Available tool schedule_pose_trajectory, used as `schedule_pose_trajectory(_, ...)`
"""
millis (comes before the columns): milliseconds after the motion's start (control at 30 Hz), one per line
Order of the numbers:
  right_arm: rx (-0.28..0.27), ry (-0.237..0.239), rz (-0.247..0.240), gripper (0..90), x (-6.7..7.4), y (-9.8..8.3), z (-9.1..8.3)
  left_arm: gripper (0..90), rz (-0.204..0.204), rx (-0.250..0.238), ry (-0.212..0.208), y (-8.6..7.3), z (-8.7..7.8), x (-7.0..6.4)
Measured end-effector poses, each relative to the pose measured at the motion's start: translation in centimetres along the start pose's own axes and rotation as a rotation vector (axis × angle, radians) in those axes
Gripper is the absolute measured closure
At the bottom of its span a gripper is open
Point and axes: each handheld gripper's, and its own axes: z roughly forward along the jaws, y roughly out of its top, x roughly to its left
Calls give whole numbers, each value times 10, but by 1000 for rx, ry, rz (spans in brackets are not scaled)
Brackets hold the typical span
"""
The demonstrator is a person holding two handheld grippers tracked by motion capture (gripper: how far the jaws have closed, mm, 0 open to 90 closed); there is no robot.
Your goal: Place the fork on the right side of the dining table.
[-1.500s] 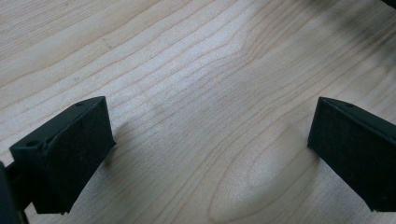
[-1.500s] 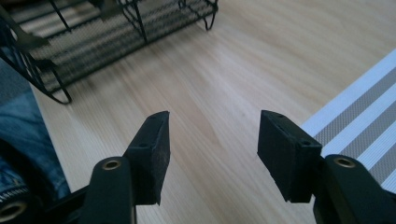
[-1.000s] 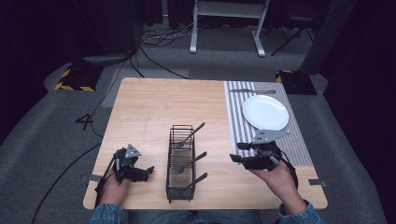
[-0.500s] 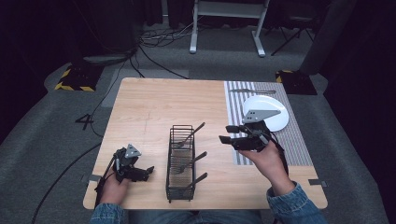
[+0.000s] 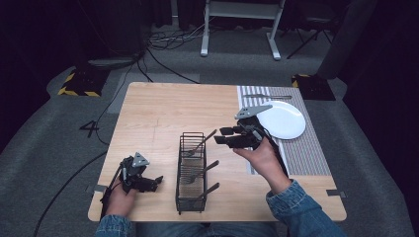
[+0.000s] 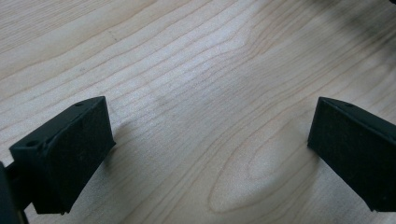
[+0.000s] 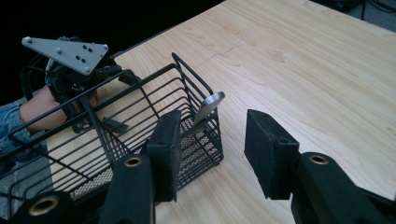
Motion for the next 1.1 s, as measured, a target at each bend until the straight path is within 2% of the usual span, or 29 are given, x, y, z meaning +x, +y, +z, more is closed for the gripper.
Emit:
schedule_pose_trajectory(233,5,23,35,599,-3,3,16,1,0,0,0,0,0,0)
schedule_pose_trajectory(500,1,45,59,691,-6,4,22,1,0,0,0,0,0,0)
schedule_pose_trajectory(633,15,38,37,772,-3,5,24,1,-1,0,0,0,0,0)
schedule_pose_trajectory(767,13,33,15,784,2,7,24,1,-1,0,0,0,0,0)
schedule_pose_trajectory(933,1,8,-39,810,12,12,21,1,0,0,0,0,0,0)
schedule_pose_trajectory(1033,2,6,-36,827,12,14,20,1,0,0,0,0,0,0)
schedule_pose_trajectory(1067,-6,11,-30,865,12,14,19,1,0,0,0,0,0,0)
schedule_pose_trajectory(1100,-20,24,-25,866,12,15,18,1,0,0,0,0,0,0)
